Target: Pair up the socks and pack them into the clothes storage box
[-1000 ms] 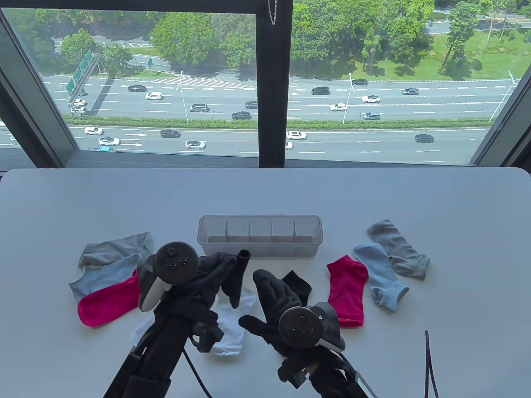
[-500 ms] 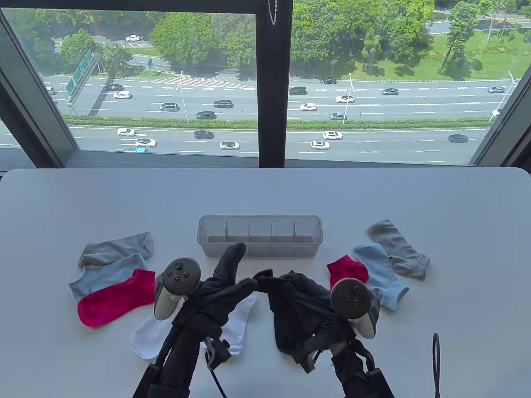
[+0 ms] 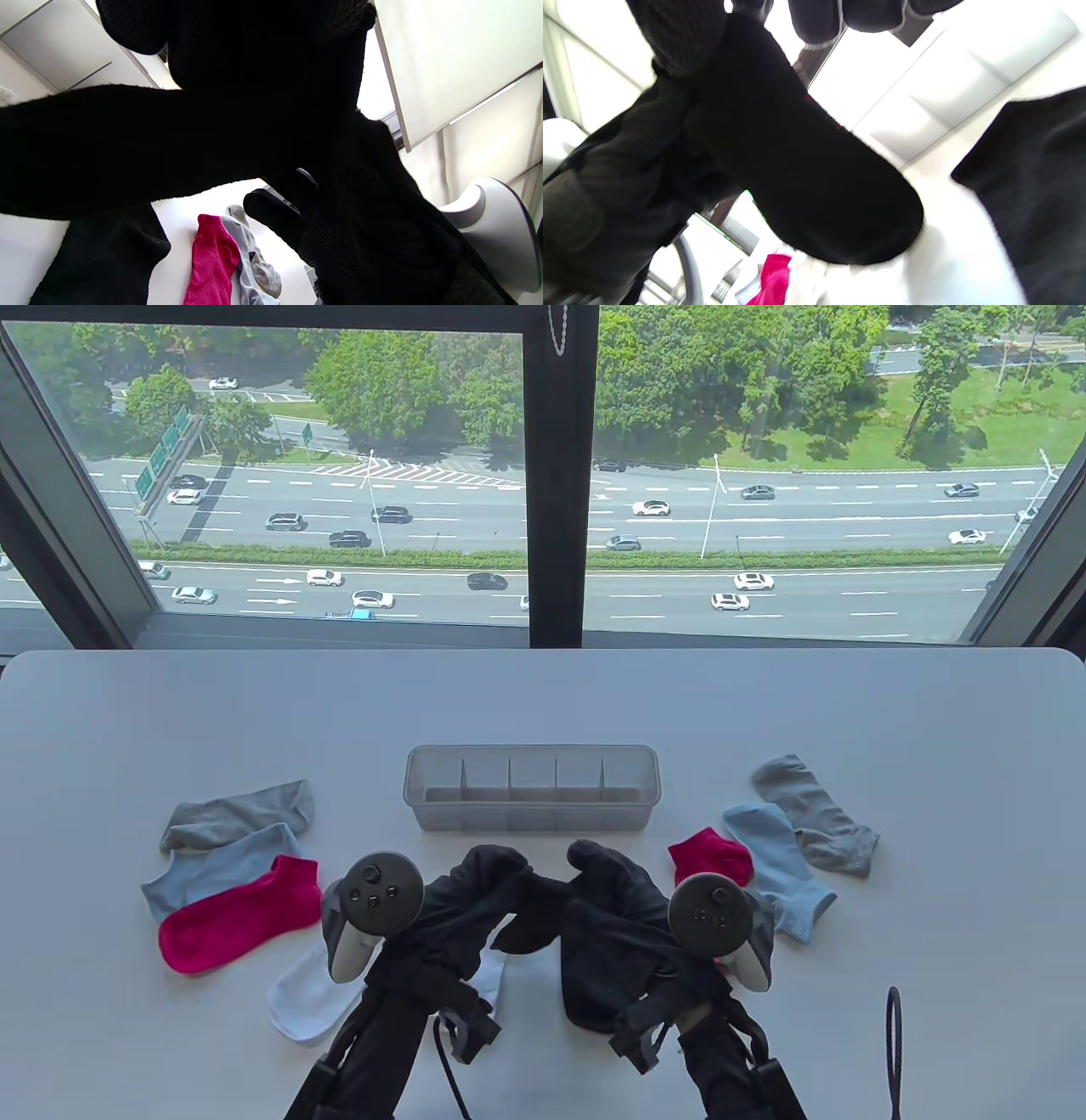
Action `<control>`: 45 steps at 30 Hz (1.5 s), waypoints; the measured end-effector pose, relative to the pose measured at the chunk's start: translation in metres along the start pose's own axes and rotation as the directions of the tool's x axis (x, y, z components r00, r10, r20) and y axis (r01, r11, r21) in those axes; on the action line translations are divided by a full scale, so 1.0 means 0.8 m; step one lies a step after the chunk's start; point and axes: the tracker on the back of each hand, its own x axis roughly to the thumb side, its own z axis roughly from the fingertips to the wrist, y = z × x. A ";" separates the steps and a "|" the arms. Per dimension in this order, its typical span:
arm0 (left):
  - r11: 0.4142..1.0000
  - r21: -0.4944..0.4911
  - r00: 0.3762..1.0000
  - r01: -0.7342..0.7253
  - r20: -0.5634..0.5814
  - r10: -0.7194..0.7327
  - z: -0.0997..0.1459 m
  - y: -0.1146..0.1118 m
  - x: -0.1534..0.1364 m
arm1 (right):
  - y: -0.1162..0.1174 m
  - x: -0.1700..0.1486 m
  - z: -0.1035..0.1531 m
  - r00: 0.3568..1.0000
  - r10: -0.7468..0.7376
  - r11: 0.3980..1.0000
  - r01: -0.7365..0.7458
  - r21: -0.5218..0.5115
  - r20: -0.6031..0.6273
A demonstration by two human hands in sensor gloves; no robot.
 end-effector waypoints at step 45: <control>0.960 -0.247 0.787 0.132 -0.562 -0.253 -0.081 -0.090 -0.053 | -0.016 -0.067 -0.033 0.721 0.236 0.961 -0.274 0.044 -0.651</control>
